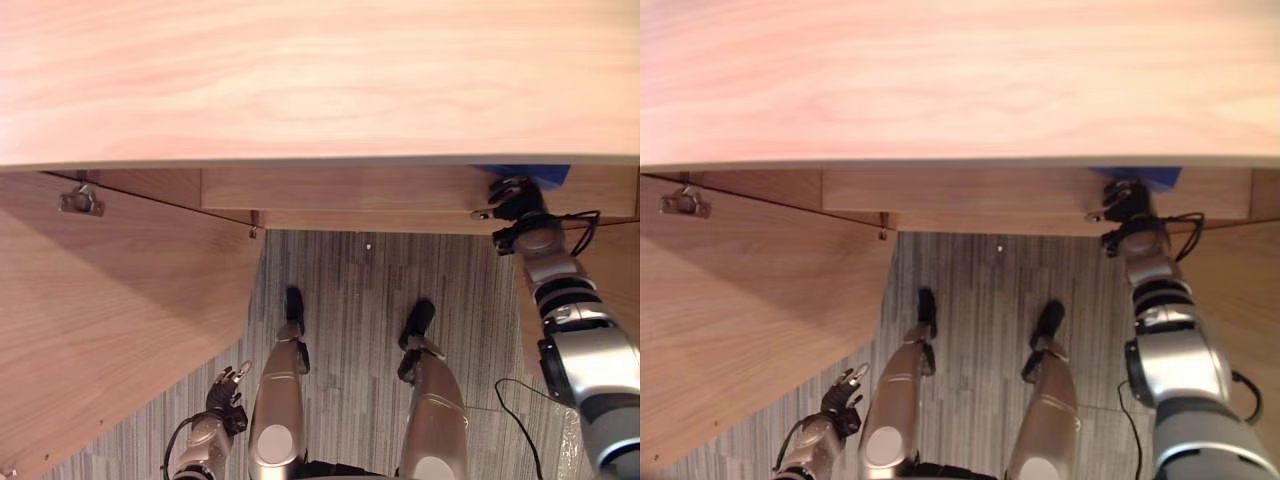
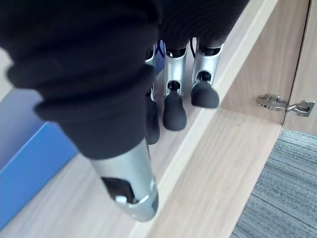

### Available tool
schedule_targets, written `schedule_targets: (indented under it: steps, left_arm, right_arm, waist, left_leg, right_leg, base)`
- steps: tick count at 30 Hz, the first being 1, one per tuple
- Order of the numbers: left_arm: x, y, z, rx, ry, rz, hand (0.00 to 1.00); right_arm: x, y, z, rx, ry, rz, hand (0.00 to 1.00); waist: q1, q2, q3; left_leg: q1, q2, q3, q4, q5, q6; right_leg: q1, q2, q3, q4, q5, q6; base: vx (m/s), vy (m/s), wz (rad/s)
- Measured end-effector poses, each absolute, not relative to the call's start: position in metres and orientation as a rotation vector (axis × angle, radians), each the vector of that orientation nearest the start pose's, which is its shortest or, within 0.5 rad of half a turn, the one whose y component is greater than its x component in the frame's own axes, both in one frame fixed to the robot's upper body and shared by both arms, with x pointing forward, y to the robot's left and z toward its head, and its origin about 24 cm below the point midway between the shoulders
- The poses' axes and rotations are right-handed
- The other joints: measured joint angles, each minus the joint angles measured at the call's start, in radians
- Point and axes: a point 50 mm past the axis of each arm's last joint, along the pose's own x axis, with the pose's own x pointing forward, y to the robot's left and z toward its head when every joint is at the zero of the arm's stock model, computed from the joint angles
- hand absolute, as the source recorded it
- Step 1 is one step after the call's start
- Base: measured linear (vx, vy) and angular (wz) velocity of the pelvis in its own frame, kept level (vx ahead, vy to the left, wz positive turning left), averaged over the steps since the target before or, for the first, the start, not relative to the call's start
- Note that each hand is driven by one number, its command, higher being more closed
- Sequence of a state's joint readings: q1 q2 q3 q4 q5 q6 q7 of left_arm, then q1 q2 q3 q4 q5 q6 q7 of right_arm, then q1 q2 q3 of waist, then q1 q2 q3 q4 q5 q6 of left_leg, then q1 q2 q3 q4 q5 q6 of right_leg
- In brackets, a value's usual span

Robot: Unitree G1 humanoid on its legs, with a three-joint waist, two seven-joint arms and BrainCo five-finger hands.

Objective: Walk over to the cabinet, pick up the folder, carry it to the office cabinet, place the folder inside the office cabinet, then close the office cabinet door

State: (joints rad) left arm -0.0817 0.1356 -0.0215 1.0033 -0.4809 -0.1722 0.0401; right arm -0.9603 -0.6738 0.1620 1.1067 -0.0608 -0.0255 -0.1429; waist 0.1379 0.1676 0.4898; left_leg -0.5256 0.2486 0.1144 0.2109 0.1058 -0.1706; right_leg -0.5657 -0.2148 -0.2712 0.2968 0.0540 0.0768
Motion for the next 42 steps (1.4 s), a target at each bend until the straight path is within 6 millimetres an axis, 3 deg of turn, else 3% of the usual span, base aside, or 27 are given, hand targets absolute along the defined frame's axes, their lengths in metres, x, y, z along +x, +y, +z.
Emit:
schedule_targets:
  steps: [4, 9, 17, 25, 32, 38, 41, 42]
  left_arm:
    - [0.189, 0.200, -0.120, -0.259, 0.704, 0.292, 0.00]
    - [0.189, 0.200, -0.120, -0.271, 0.702, 0.299, 0.00]
    - [0.194, 0.200, -0.116, -0.280, 0.674, 0.293, 0.00]
    - [0.195, 0.197, -0.116, -0.285, 0.676, 0.278, 0.00]
    - [0.198, 0.194, -0.114, -0.296, 0.663, 0.247, 0.00]
    - [0.196, 0.198, -0.113, -0.293, 0.663, 0.246, 0.00]
    - [0.193, 0.202, -0.115, -0.280, 0.682, 0.258, 0.00]
    - [0.192, 0.203, -0.116, -0.273, 0.689, 0.257, 0.00]
  right_arm:
    - [0.379, -0.328, 0.197, -0.773, 0.053, -0.430, 0.00]
    - [0.383, -0.325, 0.218, -0.836, 0.028, -0.409, 0.00]
    - [0.384, -0.326, 0.234, -0.856, 0.001, -0.420, 0.00]
    - [0.387, -0.319, 0.232, -0.902, 0.000, -0.392, 0.00]
    - [0.384, -0.309, 0.176, -0.847, 0.088, -0.306, 0.00]
    - [0.365, -0.285, 0.085, -0.668, 0.250, -0.212, 0.00]
    - [0.346, -0.269, 0.034, -0.599, 0.380, -0.146, 0.00]
    - [0.331, -0.265, 0.008, -0.582, 0.468, -0.115, 0.00]
  waist:
    - [0.017, 0.019, 0.002]
    - [0.023, 0.020, 0.002]
    - [0.042, 0.022, 0.000]
    - [0.048, 0.022, 0.000]
    - [0.039, 0.022, 0.000]
    - [-0.002, 0.005, 0.000]
    - [-0.032, -0.024, -0.003]
    - [-0.041, -0.037, -0.003]
  left_leg:
    - [-0.014, -0.002, 0.003, -0.045, 0.027, 0.000]
    - [-0.014, -0.002, 0.010, -0.073, 0.044, -0.002]
    - [0.005, -0.006, 0.016, -0.124, 0.073, -0.002]
    - [0.015, -0.006, 0.033, -0.137, 0.082, -0.002]
    - [0.062, -0.001, 0.033, -0.099, 0.057, 0.001]
    - [0.155, 0.002, 0.028, -0.045, 0.006, 0.011]
    - [0.213, 0.001, 0.020, -0.033, -0.009, 0.001]
    - [0.234, 0.001, 0.013, -0.035, -0.012, -0.002]
  right_leg:
    - [-0.019, 0.006, -0.005, -0.029, 0.019, -0.001]
    - [-0.036, 0.008, -0.003, -0.029, 0.020, -0.002]
    - [-0.041, 0.009, -0.003, -0.034, 0.024, -0.007]
    - [-0.032, 0.016, 0.004, -0.067, 0.049, -0.008]
    - [0.037, 0.019, 0.004, -0.078, 0.052, -0.008]
    - [0.146, 0.012, 0.003, -0.054, 0.019, 0.008]
    - [0.205, 0.008, -0.002, -0.032, -0.008, 0.015]
    - [0.233, 0.007, -0.011, -0.031, -0.017, 0.014]
  base:
    - [0.04, 0.040, -0.01]
    - [0.05, 0.025, -0.02]
    - [0.03, 0.017, 0.00]
    - [0.03, 0.017, -0.04]
    - [0.02, 0.013, 0.00]
    - [0.01, 0.015, 0.03]
    - [0.03, 0.007, 0.10]
    - [0.04, -0.004, 0.23]
